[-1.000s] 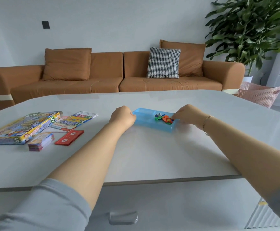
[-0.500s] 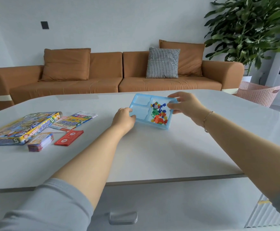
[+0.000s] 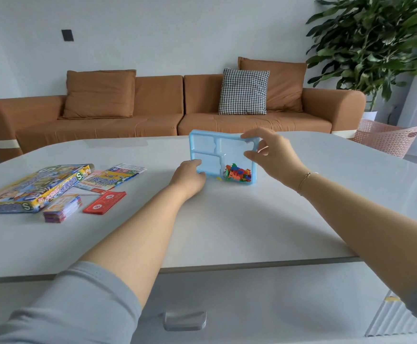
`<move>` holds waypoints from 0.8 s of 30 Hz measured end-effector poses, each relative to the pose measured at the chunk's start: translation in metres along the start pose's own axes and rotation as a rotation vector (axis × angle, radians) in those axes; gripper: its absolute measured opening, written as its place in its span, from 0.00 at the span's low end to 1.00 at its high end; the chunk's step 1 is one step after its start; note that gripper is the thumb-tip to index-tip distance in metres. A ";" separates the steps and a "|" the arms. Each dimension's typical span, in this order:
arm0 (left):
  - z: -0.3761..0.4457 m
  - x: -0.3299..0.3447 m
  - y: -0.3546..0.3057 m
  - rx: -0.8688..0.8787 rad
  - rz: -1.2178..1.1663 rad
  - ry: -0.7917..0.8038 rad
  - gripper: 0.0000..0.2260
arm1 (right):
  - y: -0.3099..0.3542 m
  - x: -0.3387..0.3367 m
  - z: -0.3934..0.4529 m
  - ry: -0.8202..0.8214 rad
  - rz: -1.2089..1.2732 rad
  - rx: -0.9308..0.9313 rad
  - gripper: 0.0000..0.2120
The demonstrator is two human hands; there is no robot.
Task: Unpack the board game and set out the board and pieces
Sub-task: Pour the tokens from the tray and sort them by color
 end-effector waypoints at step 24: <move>-0.012 0.014 -0.030 0.117 -0.193 0.187 0.16 | -0.004 0.004 -0.016 -0.144 -0.102 -0.129 0.14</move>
Point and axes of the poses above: each hand's wrist, its own z-axis towards the middle knuckle, its own x-axis out of the palm, y = z × x, the point moved 5 cm from there along z, towards the middle knuckle, and after that the axes turned 15 degrees about x, right-handed, at the moved point
